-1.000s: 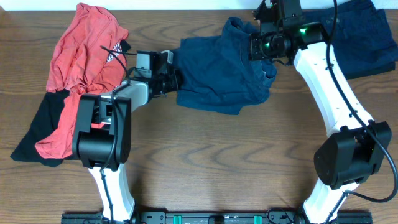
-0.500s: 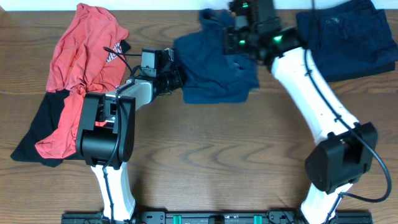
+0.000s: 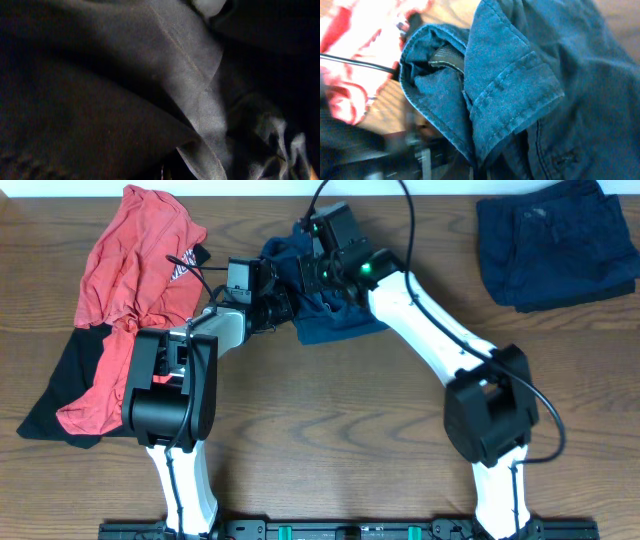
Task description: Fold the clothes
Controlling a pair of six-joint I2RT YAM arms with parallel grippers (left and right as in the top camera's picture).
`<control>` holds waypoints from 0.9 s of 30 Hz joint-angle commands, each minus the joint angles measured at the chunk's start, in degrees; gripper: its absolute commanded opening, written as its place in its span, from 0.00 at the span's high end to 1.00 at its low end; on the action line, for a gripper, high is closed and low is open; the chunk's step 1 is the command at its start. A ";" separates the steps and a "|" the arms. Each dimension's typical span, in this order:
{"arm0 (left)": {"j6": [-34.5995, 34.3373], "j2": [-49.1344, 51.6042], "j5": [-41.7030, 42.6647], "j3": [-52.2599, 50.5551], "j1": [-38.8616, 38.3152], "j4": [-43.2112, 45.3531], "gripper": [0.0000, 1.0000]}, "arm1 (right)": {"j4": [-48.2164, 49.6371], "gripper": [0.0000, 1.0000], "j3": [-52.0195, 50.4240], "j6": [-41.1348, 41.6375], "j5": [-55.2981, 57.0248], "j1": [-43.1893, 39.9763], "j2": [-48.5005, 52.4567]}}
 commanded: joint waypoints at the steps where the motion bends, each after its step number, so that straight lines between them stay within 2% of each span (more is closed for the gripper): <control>1: -0.50 4.42 -1.90 -1.40 -0.26 -1.90 0.94 | 1.27 0.99 0.94 0.37 0.57 0.15 0.96; 8: -0.46 0.59 9.03 -1.40 3.37 -6.62 0.94 | 1.53 0.99 0.94 -1.88 0.61 0.11 1.84; 16: 6.14 -11.80 9.90 -1.40 8.00 -21.49 0.93 | 2.75 0.99 0.94 -1.88 0.85 0.00 1.95; 18: 8.04 -15.17 9.84 -1.40 8.70 -24.24 0.84 | 2.75 0.99 0.94 -1.88 0.85 0.02 2.01; 19: 8.70 -16.61 9.57 -1.40 8.92 -25.22 0.83 | 2.75 0.99 0.94 -1.86 0.81 0.13 2.08; 20: 9.07 -17.99 9.27 -1.40 9.09 -26.01 0.77 | 2.78 0.99 0.94 -1.88 0.81 0.20 2.19; 22: 10.43 -20.55 9.18 -1.40 9.35 -27.21 0.74 | 2.89 0.99 0.94 -1.86 0.48 0.39 2.43; 23: 10.54 -21.57 8.79 -1.40 9.44 -27.65 0.74 | 2.91 0.95 0.94 -1.86 0.31 0.52 2.60; 25: 10.56 -23.71 7.69 -1.40 9.88 -28.57 0.73 | 2.54 0.74 0.94 -1.88 -1.07 1.09 2.97; 27: 10.71 -25.00 6.62 -1.40 10.58 -28.98 0.73 | 1.57 0.60 0.90 -2.62 -2.40 1.90 3.06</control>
